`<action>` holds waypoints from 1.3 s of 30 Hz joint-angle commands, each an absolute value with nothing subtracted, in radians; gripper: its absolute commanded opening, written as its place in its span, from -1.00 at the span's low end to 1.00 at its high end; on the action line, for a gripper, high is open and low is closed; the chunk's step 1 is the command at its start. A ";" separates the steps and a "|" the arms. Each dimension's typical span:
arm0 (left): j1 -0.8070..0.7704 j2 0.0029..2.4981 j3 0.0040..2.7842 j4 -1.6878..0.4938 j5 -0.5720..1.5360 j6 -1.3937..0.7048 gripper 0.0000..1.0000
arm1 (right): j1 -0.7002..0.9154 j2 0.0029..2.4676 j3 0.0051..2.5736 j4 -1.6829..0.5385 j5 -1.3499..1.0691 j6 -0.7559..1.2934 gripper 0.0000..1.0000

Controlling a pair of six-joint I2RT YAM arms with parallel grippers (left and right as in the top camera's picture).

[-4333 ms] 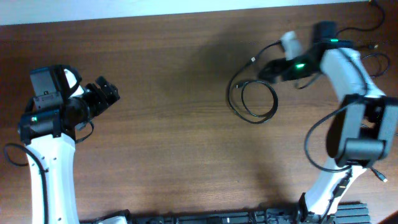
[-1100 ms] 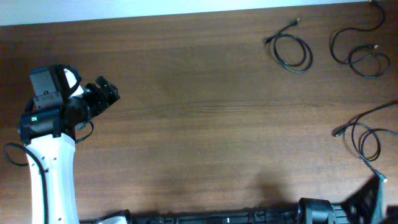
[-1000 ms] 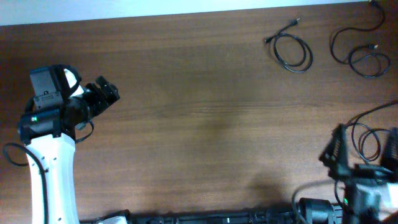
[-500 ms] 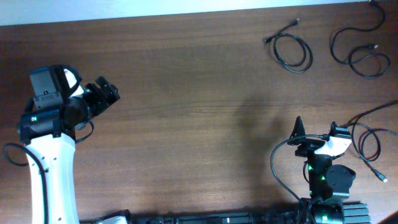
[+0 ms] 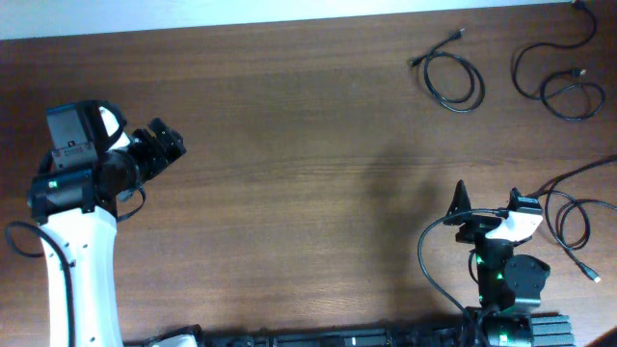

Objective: Untangle cables

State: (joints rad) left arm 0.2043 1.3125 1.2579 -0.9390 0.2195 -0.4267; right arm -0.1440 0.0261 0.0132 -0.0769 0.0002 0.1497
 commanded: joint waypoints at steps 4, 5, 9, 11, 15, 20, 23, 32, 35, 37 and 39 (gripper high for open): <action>0.207 1.302 1.272 -0.938 0.212 -0.421 0.98 | -0.138 0.022 0.006 -0.078 0.035 -0.047 0.97; 0.207 1.302 1.272 -0.937 0.212 -0.421 0.97 | -0.138 0.022 0.006 -0.078 0.035 -0.082 0.97; 0.207 1.302 1.272 -0.938 0.212 -0.421 0.98 | -0.138 0.022 0.006 -0.078 0.035 -0.082 0.97; 0.207 1.302 1.272 -0.938 0.212 -0.421 0.97 | -0.138 0.022 0.006 -0.078 0.035 -0.082 0.97; 0.207 1.302 1.272 -0.937 0.212 -0.421 0.98 | -0.138 0.022 0.006 -0.078 0.035 -0.082 0.97; 0.207 1.302 1.272 -0.934 0.213 -0.421 0.97 | -0.138 0.022 0.006 -0.078 0.035 -0.082 0.97; 0.207 1.302 1.272 -0.934 0.212 -0.421 0.97 | -0.138 0.022 0.006 -0.078 0.035 -0.082 0.97; -0.007 0.894 1.209 -0.944 -0.027 -0.361 0.97 | -0.138 0.022 0.006 -0.078 0.035 -0.082 0.97; -0.023 0.538 1.087 -0.945 -0.027 -0.335 0.97 | -0.138 0.021 0.006 -0.078 0.035 -0.082 0.97; -0.024 0.385 1.017 -0.945 -0.023 -0.335 0.97 | -0.138 0.022 0.006 -0.078 0.035 -0.082 0.97; -0.022 0.296 0.939 -0.944 -0.027 -0.335 0.97 | -0.138 0.022 0.006 -0.078 0.035 -0.082 0.97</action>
